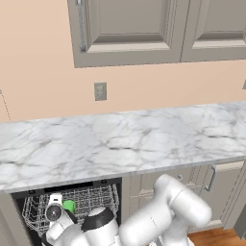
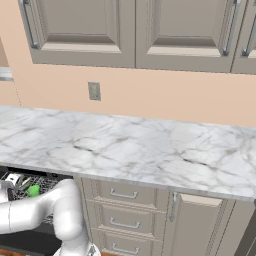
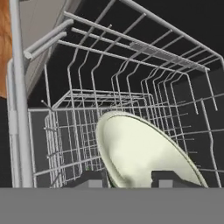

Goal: Pick up the cup and bowl from the counter, place them in the dishwasher, and close the dishwasher door.

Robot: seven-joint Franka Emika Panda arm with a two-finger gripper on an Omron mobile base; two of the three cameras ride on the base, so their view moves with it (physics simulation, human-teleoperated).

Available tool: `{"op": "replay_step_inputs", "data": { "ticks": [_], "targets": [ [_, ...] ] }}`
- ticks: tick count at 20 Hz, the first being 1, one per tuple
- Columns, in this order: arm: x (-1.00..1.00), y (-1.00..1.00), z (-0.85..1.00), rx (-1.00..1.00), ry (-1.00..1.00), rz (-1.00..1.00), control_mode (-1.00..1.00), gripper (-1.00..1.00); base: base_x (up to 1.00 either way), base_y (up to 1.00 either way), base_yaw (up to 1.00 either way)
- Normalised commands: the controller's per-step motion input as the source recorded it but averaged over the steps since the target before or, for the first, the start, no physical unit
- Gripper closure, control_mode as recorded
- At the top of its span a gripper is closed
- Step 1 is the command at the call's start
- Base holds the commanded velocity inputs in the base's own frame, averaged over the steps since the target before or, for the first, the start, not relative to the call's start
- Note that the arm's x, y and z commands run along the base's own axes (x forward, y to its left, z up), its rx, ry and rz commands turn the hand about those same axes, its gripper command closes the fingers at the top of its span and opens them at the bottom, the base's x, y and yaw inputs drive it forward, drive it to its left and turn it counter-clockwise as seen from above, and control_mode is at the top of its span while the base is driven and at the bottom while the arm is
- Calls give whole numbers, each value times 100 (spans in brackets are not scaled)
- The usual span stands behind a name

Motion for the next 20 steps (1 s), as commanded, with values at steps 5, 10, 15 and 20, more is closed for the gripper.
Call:
{"op": "replay_step_inputs", "data": {
  "ticks": [5,10,15,20],
  "targets": [
    [-3,19,8,0,0,0,-100,-100,0,0,0],
    [-24,43,31,0,-3,0,-100,-100,0,0,0],
    [-42,64,7,-2,-3,0,-100,-100,0,0,0],
    [-30,31,35,-8,-8,0,-100,-100,0,0,0]
  ]
}}
